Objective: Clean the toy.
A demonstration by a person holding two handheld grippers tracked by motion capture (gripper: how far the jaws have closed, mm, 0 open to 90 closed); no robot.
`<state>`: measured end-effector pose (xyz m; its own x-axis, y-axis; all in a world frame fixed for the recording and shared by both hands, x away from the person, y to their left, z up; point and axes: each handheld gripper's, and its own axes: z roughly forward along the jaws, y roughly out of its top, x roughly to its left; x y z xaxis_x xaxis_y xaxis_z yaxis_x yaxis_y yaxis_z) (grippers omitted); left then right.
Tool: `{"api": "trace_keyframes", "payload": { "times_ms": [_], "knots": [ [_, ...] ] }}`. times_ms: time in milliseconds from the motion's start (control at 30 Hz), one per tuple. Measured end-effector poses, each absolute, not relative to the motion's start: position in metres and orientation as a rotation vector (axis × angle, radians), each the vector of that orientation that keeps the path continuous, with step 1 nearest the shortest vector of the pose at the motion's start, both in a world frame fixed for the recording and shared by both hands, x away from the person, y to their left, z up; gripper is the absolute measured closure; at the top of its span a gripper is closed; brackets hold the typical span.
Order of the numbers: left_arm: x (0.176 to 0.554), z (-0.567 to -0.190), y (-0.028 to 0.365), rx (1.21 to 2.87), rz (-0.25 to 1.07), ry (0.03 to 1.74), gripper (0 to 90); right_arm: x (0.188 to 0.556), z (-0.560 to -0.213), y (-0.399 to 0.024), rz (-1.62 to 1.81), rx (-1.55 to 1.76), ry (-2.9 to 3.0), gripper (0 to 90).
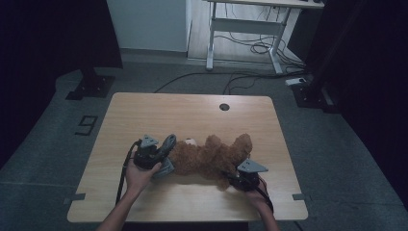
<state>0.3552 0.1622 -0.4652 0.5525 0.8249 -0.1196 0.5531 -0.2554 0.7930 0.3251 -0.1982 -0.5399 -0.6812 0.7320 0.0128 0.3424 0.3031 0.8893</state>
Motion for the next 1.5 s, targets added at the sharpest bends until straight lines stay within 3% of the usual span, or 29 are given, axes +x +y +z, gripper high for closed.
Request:
{"api": "trace_keyframes", "payload": {
  "times_ms": [267, 467, 667, 833, 1033, 1167, 1333, 1500],
  "knots": [
    [0.344, -0.413, 0.091, 2.006, 0.487, 0.884, 78.2, 0.325, -0.540, -0.199, 1.337, 0.969, 2.175, 60.7],
    [0.359, -0.431, 0.041, 2.133, 0.465, 0.886, 77.9, 0.324, -0.540, -0.201, 1.329, 0.968, 2.181, 60.7],
    [0.369, -0.456, 0.071, 2.077, 0.348, 0.963, 78.2, 0.324, -0.539, -0.198, 1.322, 0.950, 2.178, 60.7],
    [0.363, -0.447, 0.108, 2.010, 0.442, 1.026, 78.2, 0.323, -0.540, -0.197, 1.320, 0.959, 2.167, 60.7],
    [0.360, -0.473, 0.141, 2.052, 0.513, 1.115, 78.6, 0.323, -0.540, -0.197, 1.323, 0.959, 2.166, 60.6],
    [0.366, -0.497, 0.161, 2.027, 0.376, 1.208, 78.5, 0.323, -0.540, -0.198, 1.329, 0.971, 2.166, 60.7],
    [0.356, -0.452, 0.152, 1.949, 0.432, 1.099, 78.5, 0.326, -0.541, -0.200, 1.340, 0.999, 2.164, 60.6],
    [0.340, -0.393, 0.107, 1.937, 0.497, 0.886, 78.4, 0.325, -0.540, -0.200, 1.330, 0.994, 2.165, 60.5]
  ]
}}
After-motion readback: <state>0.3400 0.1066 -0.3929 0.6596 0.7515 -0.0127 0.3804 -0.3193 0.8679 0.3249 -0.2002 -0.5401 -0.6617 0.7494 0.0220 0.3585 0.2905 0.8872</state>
